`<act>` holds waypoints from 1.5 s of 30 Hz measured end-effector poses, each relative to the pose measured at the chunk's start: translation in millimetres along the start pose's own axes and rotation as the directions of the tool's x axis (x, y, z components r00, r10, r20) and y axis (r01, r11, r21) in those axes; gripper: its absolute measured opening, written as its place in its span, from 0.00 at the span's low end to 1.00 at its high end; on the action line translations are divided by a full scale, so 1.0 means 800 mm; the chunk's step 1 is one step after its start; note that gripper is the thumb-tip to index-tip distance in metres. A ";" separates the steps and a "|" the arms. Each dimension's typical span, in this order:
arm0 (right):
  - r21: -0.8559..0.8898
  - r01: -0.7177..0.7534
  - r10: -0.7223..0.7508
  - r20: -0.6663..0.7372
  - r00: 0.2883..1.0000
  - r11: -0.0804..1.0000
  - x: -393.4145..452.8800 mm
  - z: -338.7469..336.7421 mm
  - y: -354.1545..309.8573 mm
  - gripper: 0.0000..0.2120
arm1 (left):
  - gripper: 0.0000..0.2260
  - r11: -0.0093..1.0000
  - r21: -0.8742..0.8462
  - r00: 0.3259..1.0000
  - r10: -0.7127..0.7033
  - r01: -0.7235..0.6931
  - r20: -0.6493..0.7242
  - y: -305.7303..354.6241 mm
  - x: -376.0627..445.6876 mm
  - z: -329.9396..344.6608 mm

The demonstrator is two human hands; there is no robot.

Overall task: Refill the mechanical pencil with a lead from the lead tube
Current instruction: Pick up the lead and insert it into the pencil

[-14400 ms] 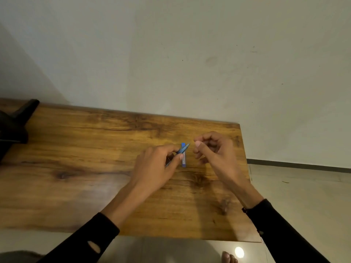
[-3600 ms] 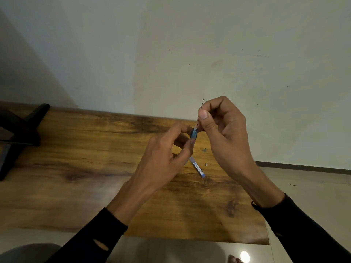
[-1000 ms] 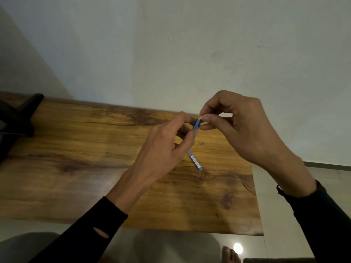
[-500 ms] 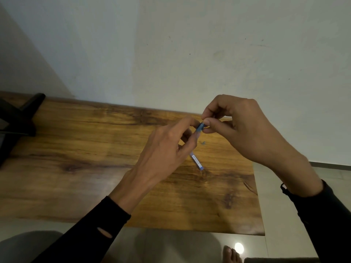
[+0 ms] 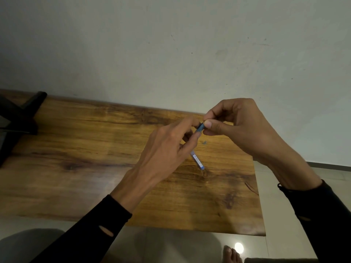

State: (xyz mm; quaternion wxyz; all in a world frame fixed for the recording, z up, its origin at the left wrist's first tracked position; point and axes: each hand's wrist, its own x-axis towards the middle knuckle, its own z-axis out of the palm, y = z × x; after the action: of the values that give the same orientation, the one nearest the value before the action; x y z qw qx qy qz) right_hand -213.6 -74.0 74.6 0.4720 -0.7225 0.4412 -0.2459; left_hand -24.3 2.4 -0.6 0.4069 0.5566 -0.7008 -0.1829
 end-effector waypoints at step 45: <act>0.002 0.292 -0.291 -0.087 0.953 0.956 0.006 -0.005 0.014 0.06 | 0.07 0.994 -0.098 0.997 -0.055 0.050 -0.046 0.000 0.009 0.006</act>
State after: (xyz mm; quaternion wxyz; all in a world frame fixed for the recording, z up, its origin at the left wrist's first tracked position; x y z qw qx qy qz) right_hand -219.0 -81.6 65.6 0.4165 -0.7650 0.3477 -0.3471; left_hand -28.5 -5.1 -0.7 0.4451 0.5588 -0.6663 -0.2136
